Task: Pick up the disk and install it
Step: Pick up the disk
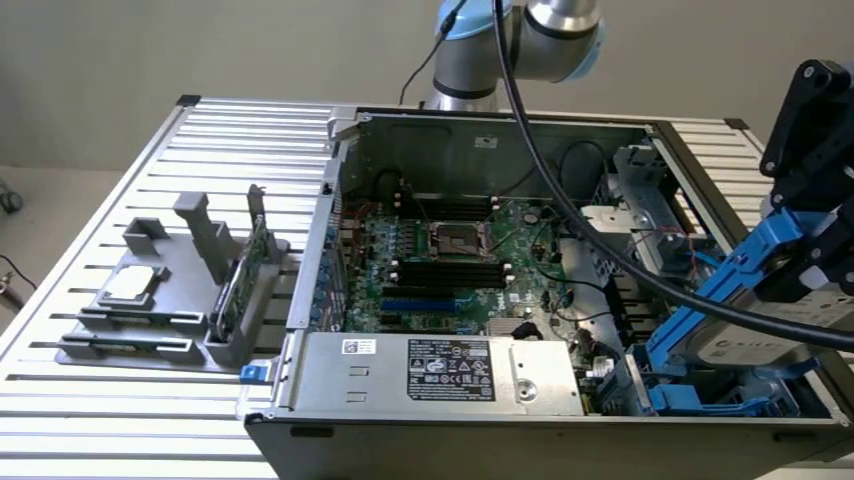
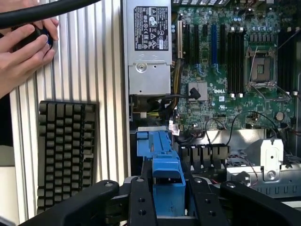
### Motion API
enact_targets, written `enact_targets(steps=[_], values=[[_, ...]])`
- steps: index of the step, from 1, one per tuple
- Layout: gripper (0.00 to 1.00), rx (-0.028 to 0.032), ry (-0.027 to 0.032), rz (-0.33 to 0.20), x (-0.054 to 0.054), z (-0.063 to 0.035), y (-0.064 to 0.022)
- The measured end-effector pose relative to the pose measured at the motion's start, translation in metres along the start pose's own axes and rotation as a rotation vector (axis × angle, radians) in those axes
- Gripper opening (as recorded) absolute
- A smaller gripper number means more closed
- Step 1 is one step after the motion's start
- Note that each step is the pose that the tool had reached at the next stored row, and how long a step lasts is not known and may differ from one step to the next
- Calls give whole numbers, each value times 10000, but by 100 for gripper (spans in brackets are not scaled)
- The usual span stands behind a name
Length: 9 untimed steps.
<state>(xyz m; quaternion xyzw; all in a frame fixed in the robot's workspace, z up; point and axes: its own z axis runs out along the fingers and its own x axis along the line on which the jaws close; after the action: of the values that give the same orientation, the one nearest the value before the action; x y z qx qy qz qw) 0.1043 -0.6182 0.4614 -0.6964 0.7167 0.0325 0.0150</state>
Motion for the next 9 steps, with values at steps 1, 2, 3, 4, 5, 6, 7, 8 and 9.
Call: enact_targets(steps=[1, 2, 3, 4, 5, 6, 7, 8, 9], values=[[33, 10, -1, -34, -3, 16, -2], [33, 25, 1, -70, -7, 30, -5], [33, 44, 1, -108, -11, 44, -9], [33, 61, 1, -135, -14, 57, -14], [33, 78, 2, -159, -18, 68, -20], [33, 88, 1, -174, -21, 78, -31], [33, 92, -1, -183, -24, 86, -42], [33, 92, -14, -185, -32, 90, -46], [33, 92, -29, -185, -34, 92, -46]])
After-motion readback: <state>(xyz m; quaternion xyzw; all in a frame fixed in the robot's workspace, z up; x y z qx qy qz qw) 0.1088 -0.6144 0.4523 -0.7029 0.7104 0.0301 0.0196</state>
